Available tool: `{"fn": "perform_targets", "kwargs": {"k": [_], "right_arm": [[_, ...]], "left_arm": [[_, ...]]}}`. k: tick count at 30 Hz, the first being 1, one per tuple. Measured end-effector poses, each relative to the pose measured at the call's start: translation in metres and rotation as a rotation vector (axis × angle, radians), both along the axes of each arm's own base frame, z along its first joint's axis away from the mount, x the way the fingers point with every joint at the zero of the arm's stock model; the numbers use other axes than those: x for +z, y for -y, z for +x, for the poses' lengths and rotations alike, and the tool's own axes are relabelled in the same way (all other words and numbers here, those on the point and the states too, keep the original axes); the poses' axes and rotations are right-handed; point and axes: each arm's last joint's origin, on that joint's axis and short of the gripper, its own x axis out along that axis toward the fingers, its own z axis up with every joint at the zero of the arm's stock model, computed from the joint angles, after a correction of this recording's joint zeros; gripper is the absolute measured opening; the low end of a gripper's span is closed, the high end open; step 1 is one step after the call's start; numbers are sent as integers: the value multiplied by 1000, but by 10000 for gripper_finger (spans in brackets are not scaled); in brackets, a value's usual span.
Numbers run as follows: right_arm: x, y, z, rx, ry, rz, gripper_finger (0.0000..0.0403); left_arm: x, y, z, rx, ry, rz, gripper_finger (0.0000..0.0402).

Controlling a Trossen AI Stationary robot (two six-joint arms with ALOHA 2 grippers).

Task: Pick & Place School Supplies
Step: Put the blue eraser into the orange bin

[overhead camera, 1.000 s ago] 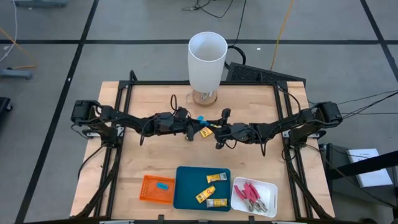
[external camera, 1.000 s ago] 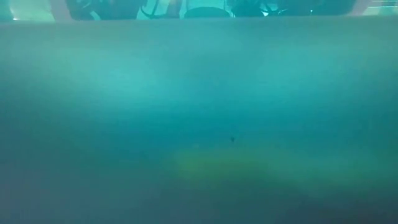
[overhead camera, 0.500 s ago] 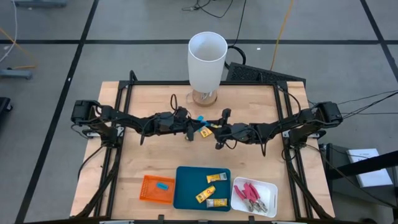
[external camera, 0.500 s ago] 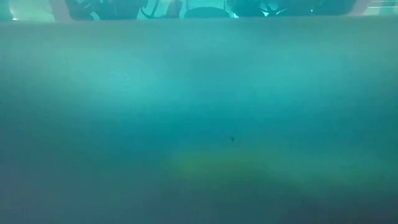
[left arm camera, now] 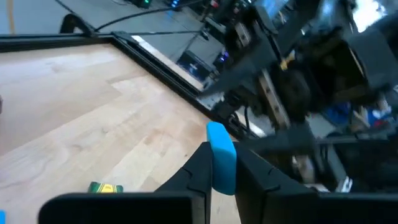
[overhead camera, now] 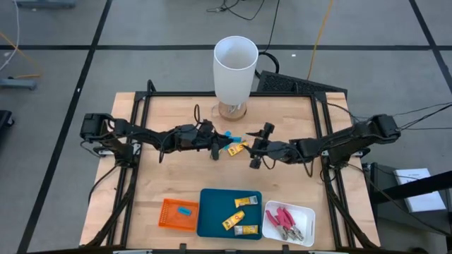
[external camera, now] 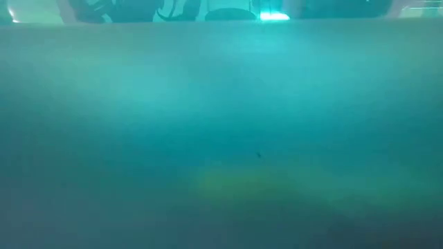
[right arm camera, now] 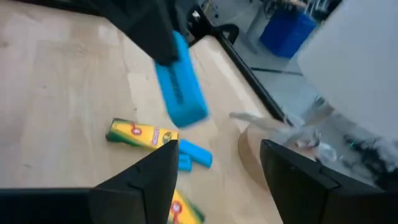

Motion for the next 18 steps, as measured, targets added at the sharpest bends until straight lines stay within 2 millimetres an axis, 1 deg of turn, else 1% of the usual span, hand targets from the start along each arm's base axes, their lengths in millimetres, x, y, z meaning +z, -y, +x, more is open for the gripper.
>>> {"fn": "perform_targets", "kwargs": {"k": [2,5,8,13,15,18], "right_arm": [[4,0,-10,-11,-1,39,220],[2,1,-26,28,39,110,218],[0,3,-44,58,129,174,213],[-10,8,-78,77,275,239,208],[-12,10,-90,77,341,264,208],[-19,11,-106,115,374,284,208]], "left_arm": [[1,1,0,-27,-4,33,42],[3,5,-1,-67,2,89,36],[3,11,0,-123,-4,137,36],[9,26,-4,-227,12,241,36],[15,32,-7,-268,19,287,36],[22,43,-16,-315,-21,338,36]]}}
